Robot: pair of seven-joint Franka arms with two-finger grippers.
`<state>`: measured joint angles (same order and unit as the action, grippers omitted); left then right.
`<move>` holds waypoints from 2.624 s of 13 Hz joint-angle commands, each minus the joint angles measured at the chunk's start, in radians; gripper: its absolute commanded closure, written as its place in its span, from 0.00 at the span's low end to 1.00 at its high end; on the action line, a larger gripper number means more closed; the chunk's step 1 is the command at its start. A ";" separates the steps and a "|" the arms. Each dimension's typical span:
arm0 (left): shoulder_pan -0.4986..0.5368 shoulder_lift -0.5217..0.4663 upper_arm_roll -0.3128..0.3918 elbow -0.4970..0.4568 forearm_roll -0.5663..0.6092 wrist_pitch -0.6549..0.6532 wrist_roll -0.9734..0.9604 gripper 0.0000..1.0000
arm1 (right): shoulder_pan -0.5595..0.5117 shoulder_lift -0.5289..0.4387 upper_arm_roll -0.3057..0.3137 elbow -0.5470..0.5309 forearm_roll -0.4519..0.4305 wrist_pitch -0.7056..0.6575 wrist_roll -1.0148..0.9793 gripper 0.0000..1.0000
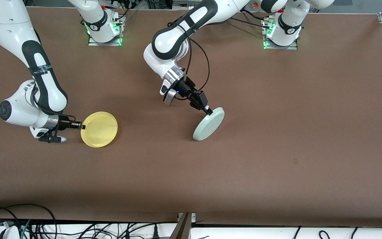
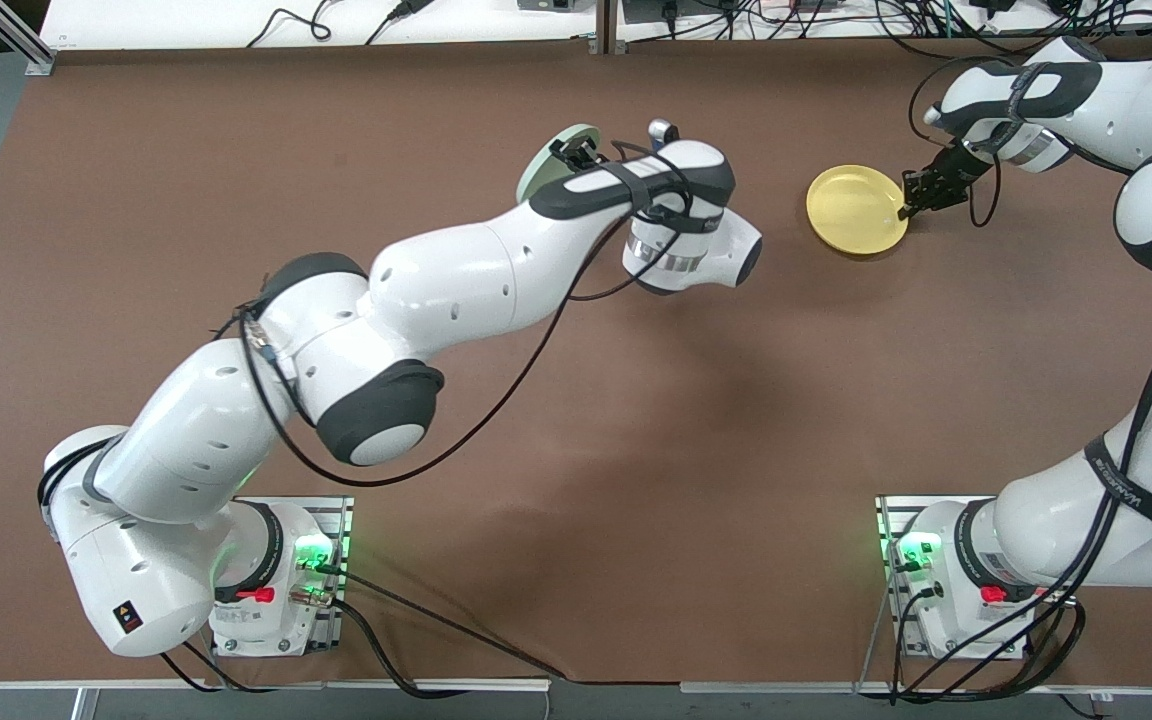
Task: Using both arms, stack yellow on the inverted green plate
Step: 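Flip the green plate with the left gripper while the right gripper grips yellow, then lower the green plate upside down onto the table with the left gripper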
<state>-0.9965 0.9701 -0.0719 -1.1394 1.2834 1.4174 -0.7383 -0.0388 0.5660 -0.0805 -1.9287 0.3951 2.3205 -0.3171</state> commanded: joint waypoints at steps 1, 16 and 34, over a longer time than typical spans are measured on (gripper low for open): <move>-0.013 0.045 0.020 0.089 0.031 -0.005 0.051 1.00 | -0.012 -0.015 0.010 0.034 0.024 -0.076 -0.031 1.00; -0.070 0.111 -0.006 0.079 -0.062 0.045 0.007 0.36 | -0.012 -0.020 0.005 0.399 0.015 -0.530 -0.020 1.00; 0.098 0.010 -0.039 -0.032 -0.819 0.874 -0.233 0.00 | 0.068 -0.017 0.004 0.427 0.002 -0.576 0.021 1.00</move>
<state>-0.8947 0.9934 -0.1077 -1.1225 0.4627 2.2609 -0.9601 0.0365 0.5535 -0.0779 -1.5136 0.3974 1.7677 -0.2840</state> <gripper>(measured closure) 0.000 0.982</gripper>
